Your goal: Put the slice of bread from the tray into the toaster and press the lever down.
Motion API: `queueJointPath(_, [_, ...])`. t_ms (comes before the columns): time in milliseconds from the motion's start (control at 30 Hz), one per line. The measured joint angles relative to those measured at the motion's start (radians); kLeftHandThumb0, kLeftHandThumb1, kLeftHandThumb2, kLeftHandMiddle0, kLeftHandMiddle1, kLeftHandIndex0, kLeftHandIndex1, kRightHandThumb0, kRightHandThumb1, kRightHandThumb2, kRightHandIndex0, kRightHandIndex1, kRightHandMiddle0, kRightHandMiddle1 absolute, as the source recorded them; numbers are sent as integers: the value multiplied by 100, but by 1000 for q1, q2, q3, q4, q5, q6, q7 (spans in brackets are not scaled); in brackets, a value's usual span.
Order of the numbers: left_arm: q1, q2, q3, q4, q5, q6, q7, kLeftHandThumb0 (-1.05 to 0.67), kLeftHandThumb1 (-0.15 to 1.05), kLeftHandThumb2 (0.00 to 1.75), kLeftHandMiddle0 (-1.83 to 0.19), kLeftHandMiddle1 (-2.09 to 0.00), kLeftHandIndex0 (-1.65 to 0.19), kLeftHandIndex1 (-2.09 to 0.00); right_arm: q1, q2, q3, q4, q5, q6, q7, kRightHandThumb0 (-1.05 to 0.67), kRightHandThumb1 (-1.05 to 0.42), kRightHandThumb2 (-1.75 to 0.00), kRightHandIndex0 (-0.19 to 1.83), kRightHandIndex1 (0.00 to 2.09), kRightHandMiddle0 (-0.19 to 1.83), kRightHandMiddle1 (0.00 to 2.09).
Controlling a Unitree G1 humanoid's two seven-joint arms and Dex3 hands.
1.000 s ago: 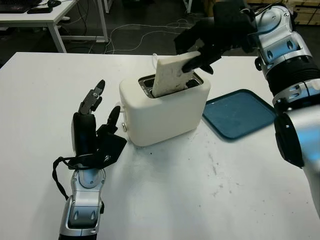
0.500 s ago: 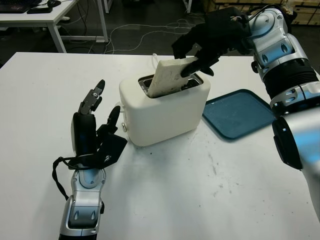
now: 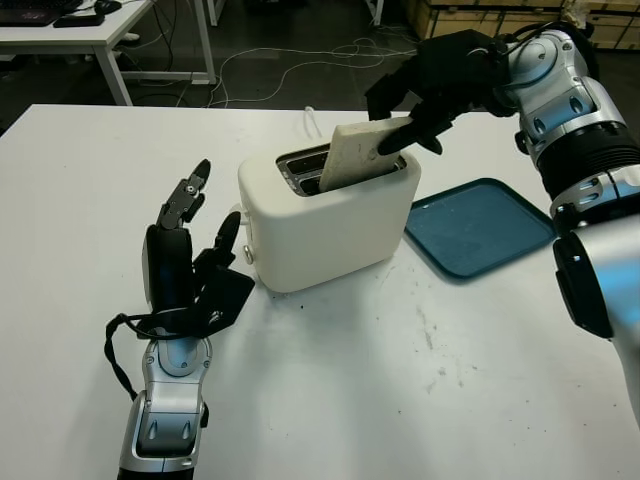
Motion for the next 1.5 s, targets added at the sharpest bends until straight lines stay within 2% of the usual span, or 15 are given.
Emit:
queueJointPath(100, [0, 0, 0, 0, 0, 0, 0, -45, 92, 38, -25, -68, -45, 0, -7, -7, 0, 8, -13, -10, -4, -41, -92, -23, 96, 175, 70, 175])
queueJointPath(300, [0, -1, 0, 0, -1, 0, 0, -46, 92, 38, -25, -67, -45, 0, -6, -6, 0, 5, -17, -48, -34, -50, -92, -19, 101, 175, 81, 175])
queueJointPath(333, [0, -1, 0, 0, -1, 0, 0, -46, 92, 37, -26, -67, -46, -1, -4, -4, 0, 0, -17, -59, -38, -53, -92, -15, 95, 171, 79, 165])
queueJointPath(400, [0, -1, 0, 0, 0, 0, 0, -46, 92, 37, -27, -68, -46, -1, 6, 0, 3, -18, -18, -96, -39, -66, -92, -6, 73, 145, 74, 111])
queueJointPath(467, [0, -1, 0, 0, 0, 0, 0, -47, 92, 38, -27, -67, -46, -1, 19, 0, 26, -51, -35, -135, -33, -76, -91, -1, 52, 95, 73, 48])
queueJointPath(533, [0, -1, 0, 0, 0, 0, 0, -47, 92, 38, -27, -67, -46, -1, 31, -1, 49, -87, -53, -160, -22, -77, -89, 0, 36, 73, 69, 20])
queueJointPath(567, [0, -1, 0, 0, 0, 0, 0, -47, 92, 38, -26, -67, -46, 0, 37, -2, 56, -103, -57, -169, -21, -78, -86, 0, 27, 69, 65, 11])
queueJointPath(600, [0, -1, 0, 0, 0, 0, 0, -47, 92, 38, -26, -67, -46, 0, 45, -4, 62, -125, -60, -175, -21, -78, -85, 0, 20, 75, 62, 6])
queueJointPath(700, [0, -1, 0, 0, 0, -1, 0, -45, 92, 38, -26, -67, -46, -1, 72, -18, 69, -175, -63, -208, -27, -78, -82, 0, 7, 78, 55, 1])
queueJointPath(800, [0, 0, 0, 0, 0, -3, 0, -47, 92, 38, -27, -67, -46, -1, 103, -35, 78, -213, -76, -250, -61, -79, -80, 0, 1, 65, 49, 0])
queueJointPath(967, [0, -1, 0, 0, 0, -2, 0, -46, 92, 37, -27, -66, -46, -1, 123, -47, 82, -241, -96, -284, -99, -75, -79, 0, 0, 56, 44, 0])
queueJointPath(1167, [0, -1, 0, 0, 0, -2, 0, -47, 92, 37, -27, -66, -46, -1, 135, -58, 82, -260, -103, -333, -146, -67, -80, 0, 6, 58, 45, 1])
queueJointPath(1333, [0, -1, 0, 0, 0, -1, 0, -44, 92, 38, -27, -66, -46, -1, 186, -101, 79, -279, -173, -497, -389, -53, -84, -1, 26, 66, 56, 6])
queueJointPath(1500, [0, 1, 3, 0, 0, -1, 0, -43, 92, 35, -28, -66, -47, -1, 226, -144, 59, -300, -292, -636, -798, -43, -83, 0, 50, 70, 72, 11])
